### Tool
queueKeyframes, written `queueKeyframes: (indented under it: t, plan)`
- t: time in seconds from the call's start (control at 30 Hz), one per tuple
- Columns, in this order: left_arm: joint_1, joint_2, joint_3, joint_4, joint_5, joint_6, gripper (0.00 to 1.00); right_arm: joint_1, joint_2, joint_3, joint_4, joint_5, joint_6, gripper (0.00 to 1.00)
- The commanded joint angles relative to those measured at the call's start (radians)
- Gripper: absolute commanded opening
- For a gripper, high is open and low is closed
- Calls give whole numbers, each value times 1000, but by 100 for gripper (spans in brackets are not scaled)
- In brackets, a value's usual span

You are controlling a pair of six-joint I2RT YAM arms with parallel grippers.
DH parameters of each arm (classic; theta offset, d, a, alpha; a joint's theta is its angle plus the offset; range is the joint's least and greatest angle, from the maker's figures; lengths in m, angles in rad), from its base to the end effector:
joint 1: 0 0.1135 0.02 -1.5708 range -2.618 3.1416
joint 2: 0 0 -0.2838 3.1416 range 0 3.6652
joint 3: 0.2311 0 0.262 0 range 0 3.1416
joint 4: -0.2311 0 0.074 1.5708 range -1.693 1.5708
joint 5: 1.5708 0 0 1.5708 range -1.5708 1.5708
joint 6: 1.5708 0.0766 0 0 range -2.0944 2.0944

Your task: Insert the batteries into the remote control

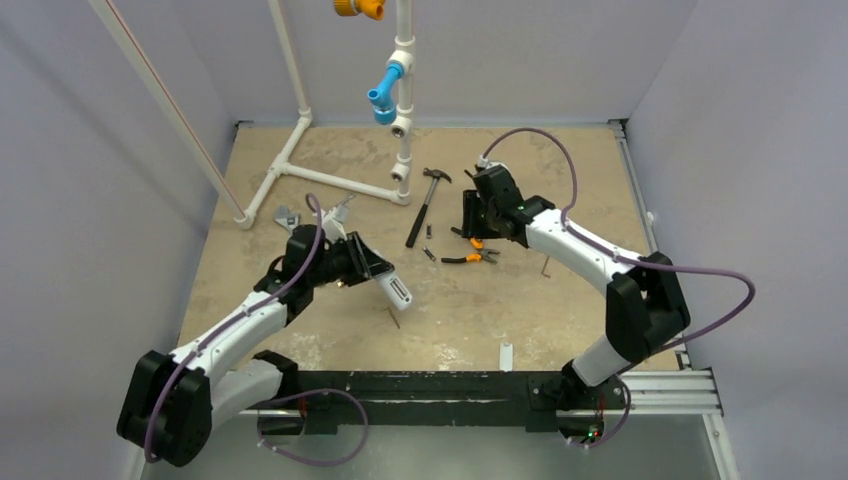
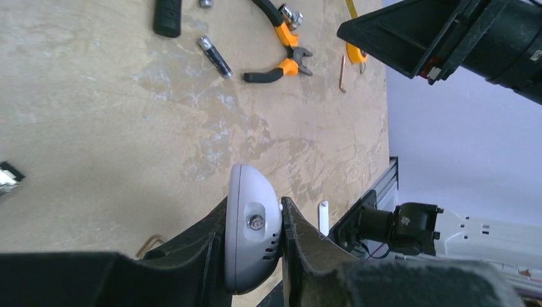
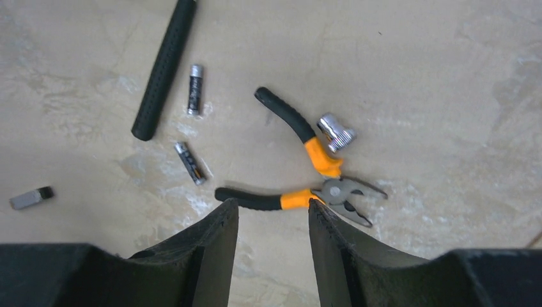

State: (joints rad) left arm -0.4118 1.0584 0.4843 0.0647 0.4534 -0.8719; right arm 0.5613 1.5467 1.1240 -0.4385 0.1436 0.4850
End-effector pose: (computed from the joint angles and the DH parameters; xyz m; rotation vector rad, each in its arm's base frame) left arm 0.2178 -0.1317 0.2031 -0.2169 2.2646 -1.2086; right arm 0.3173 0.1866 0.2337 -0.0281 2.4425 0.2998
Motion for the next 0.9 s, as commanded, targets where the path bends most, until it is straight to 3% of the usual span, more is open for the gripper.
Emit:
queueKeyframes:
  t: [0.0, 0.1, 0.37, 0.87]
  plan:
    - [66, -107, -36, 19, -32, -33, 0, 5, 69, 84, 79, -127, -93, 43]
    - [102, -140, -48, -4, -33, -32, 0, 29, 118, 94, 129, -184, -156, 42]
    - [139, -129, -73, 23, 19, -39, 0, 180, 243, 186, 130, -146, -293, 41]
    - [140, -79, -62, 59, 65, -42, 0, 187, 384, 253, 109, -69, -332, 35]
